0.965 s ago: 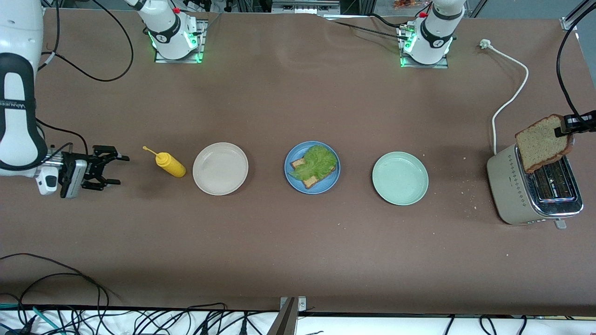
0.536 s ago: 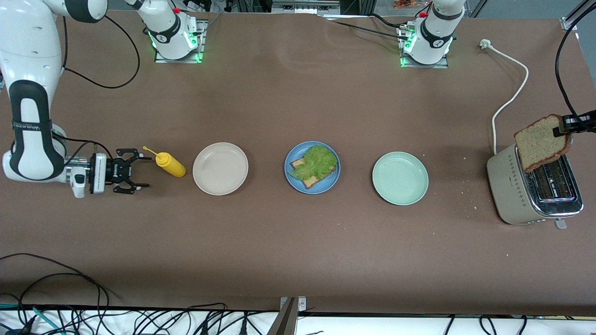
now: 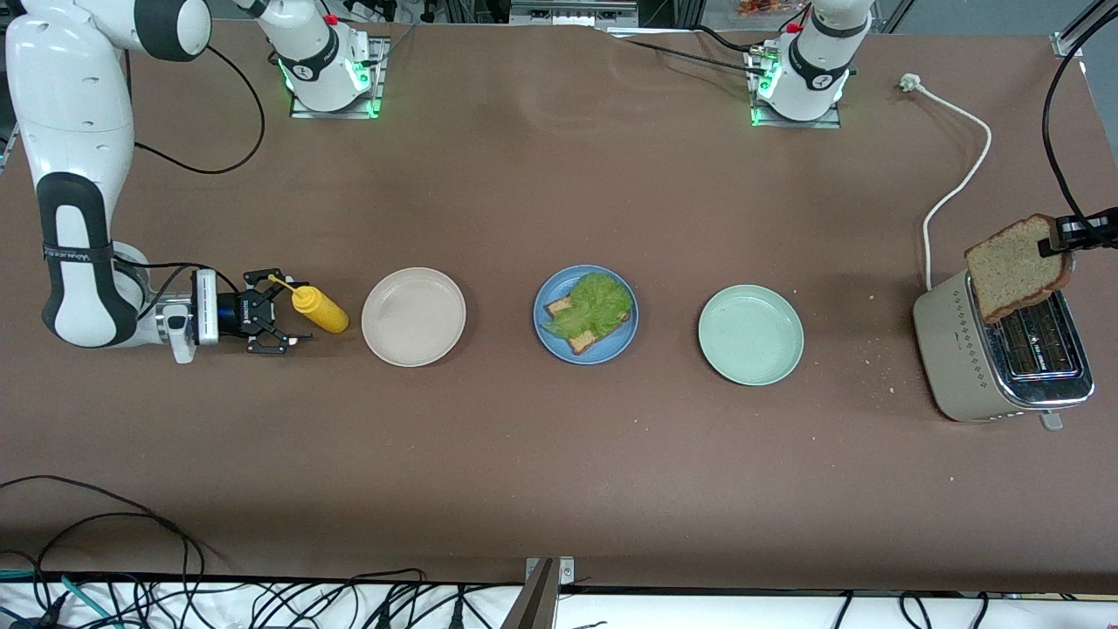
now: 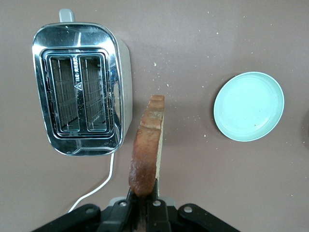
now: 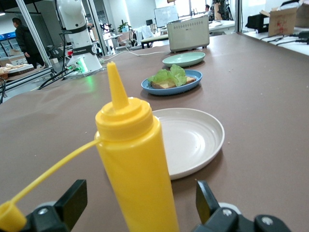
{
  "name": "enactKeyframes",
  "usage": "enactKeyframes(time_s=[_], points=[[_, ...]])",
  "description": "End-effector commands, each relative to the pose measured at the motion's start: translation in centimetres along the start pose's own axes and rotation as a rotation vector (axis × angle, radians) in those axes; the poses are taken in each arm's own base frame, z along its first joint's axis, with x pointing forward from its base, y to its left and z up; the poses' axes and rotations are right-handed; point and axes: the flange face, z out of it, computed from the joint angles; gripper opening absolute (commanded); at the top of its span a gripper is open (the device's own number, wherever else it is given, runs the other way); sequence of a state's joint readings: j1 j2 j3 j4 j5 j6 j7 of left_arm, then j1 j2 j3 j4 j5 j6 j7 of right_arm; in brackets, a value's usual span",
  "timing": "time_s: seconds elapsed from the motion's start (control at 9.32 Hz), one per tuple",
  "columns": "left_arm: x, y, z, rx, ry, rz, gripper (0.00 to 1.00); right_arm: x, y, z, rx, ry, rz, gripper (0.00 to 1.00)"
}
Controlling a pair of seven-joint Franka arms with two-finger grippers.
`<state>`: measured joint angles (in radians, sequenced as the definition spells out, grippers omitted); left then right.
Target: Make sandwich in blue plate with both arms
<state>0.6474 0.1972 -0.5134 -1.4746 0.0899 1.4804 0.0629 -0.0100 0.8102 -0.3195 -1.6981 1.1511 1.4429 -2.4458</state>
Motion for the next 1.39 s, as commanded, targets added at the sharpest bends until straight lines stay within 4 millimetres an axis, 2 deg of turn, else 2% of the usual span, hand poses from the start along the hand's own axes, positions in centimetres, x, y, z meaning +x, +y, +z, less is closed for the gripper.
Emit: enactKeyframes(time_s=[0.0,0.11,0.21,0.32,0.43,0.54,0.75,0.97,1.07,1.18,1.29], points=[[-1.0,0.0,-0.4,0.002,0.000,-0.008,0.00,0.3,0.9,0.5,-0.016,0.051,-0.055,1.00],[-1.0,0.0,-0.5,0.003,0.001,-0.009,0.00,-0.1,1.0,1.4,-0.011,0.061,-0.049,0.98],[-1.0,0.0,-0.3,0.005,-0.003,-0.009,0.00,-1.4,0.9,2.3,-0.003,0.068,-0.031,0.96],[-1.0,-0.1,-0.3,0.004,-0.003,-0.006,0.00,-1.8,1.0,2.6,-0.014,0.086,-0.033,0.68],[-1.1,0.0,-0.1,0.003,-0.009,-0.006,0.00,-1.7,1.0,2.7,-0.015,0.087,-0.033,0.33],[-1.2,0.2,0.2,0.003,-0.020,-0.004,0.00,-1.6,1.1,2.7,-0.012,0.088,-0.029,0.17],[-1.5,0.8,0.4,0.009,-0.031,0.001,0.00,-0.7,1.5,2.3,-0.013,0.082,-0.029,0.03],[-1.5,0.8,0.4,0.009,-0.033,0.002,0.00,1.9,2.8,1.0,-0.001,0.042,0.029,0.00],[-1.5,0.8,0.4,0.009,-0.033,0.002,0.00,4.0,3.8,0.3,0.019,-0.008,0.066,0.00],[-1.5,0.8,0.4,0.010,-0.031,0.002,0.00,6.9,5.4,-0.5,0.038,-0.079,0.121,0.00],[-1.5,0.7,0.4,0.011,-0.033,0.001,0.00,11.0,7.4,-0.1,0.064,-0.193,0.188,0.00]])
